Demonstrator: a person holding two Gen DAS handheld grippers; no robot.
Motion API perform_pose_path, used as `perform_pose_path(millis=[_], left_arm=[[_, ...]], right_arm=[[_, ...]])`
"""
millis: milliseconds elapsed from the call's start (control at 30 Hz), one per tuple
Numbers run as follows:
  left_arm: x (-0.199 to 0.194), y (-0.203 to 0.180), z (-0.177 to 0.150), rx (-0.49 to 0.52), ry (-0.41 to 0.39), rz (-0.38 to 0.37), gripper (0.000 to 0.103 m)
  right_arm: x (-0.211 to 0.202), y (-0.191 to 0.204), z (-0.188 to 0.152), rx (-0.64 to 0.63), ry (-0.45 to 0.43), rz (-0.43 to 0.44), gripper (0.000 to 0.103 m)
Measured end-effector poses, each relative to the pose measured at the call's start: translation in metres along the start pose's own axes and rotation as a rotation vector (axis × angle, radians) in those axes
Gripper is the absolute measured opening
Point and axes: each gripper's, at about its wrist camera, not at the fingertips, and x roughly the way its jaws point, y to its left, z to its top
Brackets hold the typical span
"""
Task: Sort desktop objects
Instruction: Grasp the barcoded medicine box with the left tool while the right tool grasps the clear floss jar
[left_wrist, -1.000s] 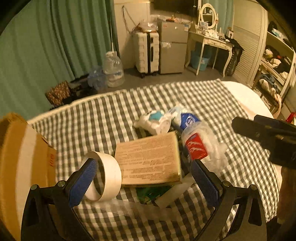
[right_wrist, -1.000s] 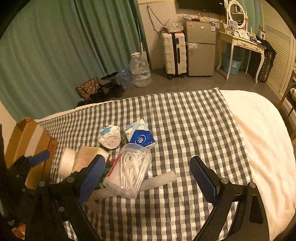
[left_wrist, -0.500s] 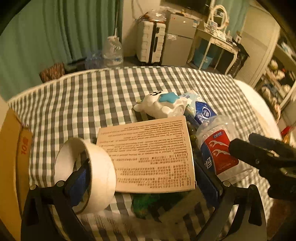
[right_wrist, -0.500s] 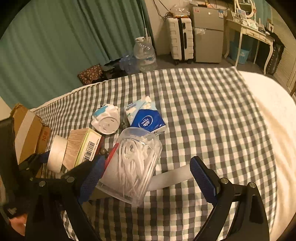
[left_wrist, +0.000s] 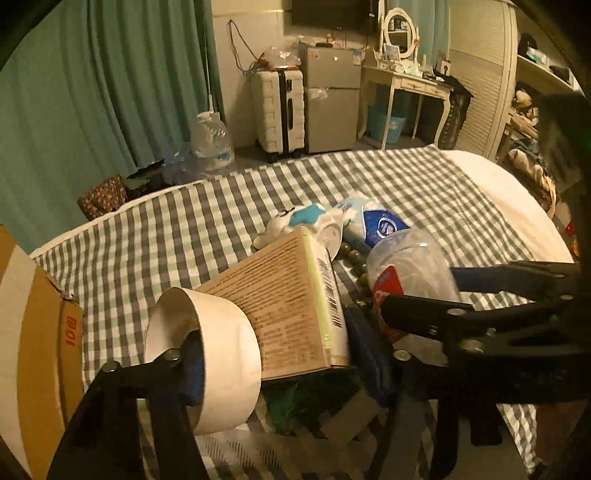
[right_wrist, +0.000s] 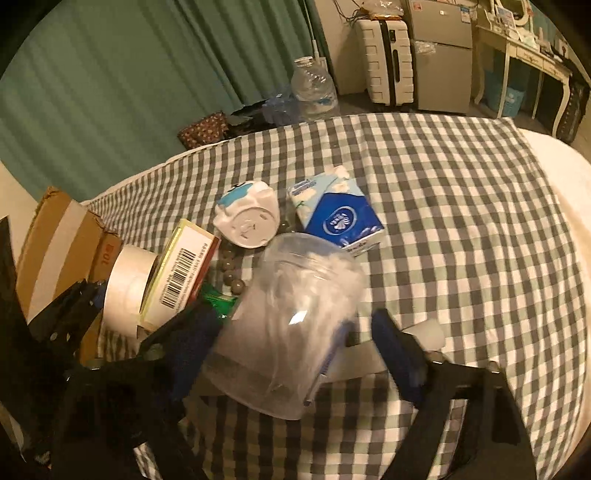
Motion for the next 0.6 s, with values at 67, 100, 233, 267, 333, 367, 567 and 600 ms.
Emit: perform_pose_path(millis=[67, 100, 233, 267, 333, 367, 567, 600], left_arm=[[-0.003, 0.006, 0.003, -0.006, -0.007, -0.014, 0.057], [-0.006, 0.009, 0.002, -0.005, -0.012, -0.017, 0.056], [-0.019, 0.015, 0.005, -0.028, -0.042, -0.017, 0.044], [-0.024, 0.019, 0.006, -0.047, -0.052, -0.021, 0.042], [-0.031, 0.025, 0.009, -0.077, -0.063, -0.036, 0.039], [-0.035, 0.029, 0.009, -0.091, -0.067, -0.038, 0.037], [-0.05, 0.031, 0.013, -0.092, -0.092, -0.047, 0.032], [-0.052, 0.029, 0.014, -0.091, -0.096, -0.052, 0.032]], right_arm=[[-0.001, 0.002, 0.0, 0.004, -0.011, 0.007, 0.073], [-0.001, 0.001, 0.001, 0.014, -0.009, 0.011, 0.073], [-0.004, -0.003, 0.002, 0.034, -0.005, 0.028, 0.069], [-0.005, -0.002, 0.002, 0.027, -0.007, 0.026, 0.068], [-0.009, 0.0, 0.002, 0.008, -0.015, 0.022, 0.067], [-0.01, 0.002, 0.001, 0.004, -0.02, 0.018, 0.066], [-0.027, 0.0, 0.0, 0.005, -0.054, 0.001, 0.058], [-0.03, -0.001, 0.0, 0.008, -0.061, -0.002, 0.057]])
